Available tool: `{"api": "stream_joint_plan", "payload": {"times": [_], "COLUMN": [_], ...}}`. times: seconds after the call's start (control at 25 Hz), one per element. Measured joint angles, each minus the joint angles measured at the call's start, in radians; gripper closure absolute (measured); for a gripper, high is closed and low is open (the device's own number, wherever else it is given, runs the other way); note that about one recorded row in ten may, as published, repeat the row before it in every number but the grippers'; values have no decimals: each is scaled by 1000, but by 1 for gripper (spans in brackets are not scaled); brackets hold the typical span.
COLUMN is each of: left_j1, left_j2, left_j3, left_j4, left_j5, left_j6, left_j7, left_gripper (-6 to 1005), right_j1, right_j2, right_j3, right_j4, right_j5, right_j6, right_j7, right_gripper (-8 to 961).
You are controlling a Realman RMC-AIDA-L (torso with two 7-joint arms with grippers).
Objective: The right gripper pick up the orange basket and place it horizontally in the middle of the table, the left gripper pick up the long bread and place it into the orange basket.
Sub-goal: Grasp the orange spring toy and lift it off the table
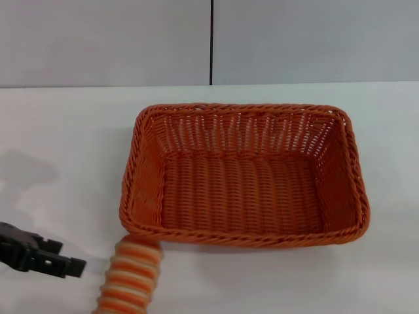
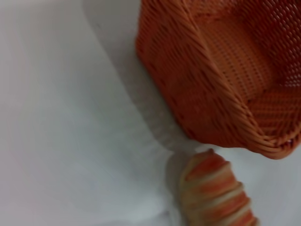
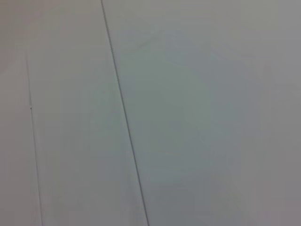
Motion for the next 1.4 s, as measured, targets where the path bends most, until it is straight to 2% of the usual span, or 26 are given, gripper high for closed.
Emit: {"api": "stream_joint_plan", "payload": {"times": [0.52, 0.72, 0.88, 1.28, 1.4], "left_j1": [-27, -30, -30, -36, -42], "left_j2": [-10, -8, -7, -7, -6], "left_j3": [16, 78, 123, 168, 169], "left_j4": [-148, -219, -227, -260, -273], "left_j5": [-45, -53, -49, -47, -47], "left_j6": [-33, -86, -120, -158, -160], "left_j7": [-22, -10, -8, -11, -14], "left_gripper": [170, 170, 170, 169, 196], "right_j1": [0, 7, 10, 5, 4], "right_j2": [-6, -10, -13, -19, -20], "right_j3": [23, 29, 29, 30, 32], "right_j4": [86, 124, 136, 150, 150], "right_j5": [-4, -4, -4, -6, -6], "right_j6": [2, 3, 3, 3, 3], "right_j7": [-24, -41, -53, -54, -54], "right_gripper": [285, 285, 285, 285, 285]}}
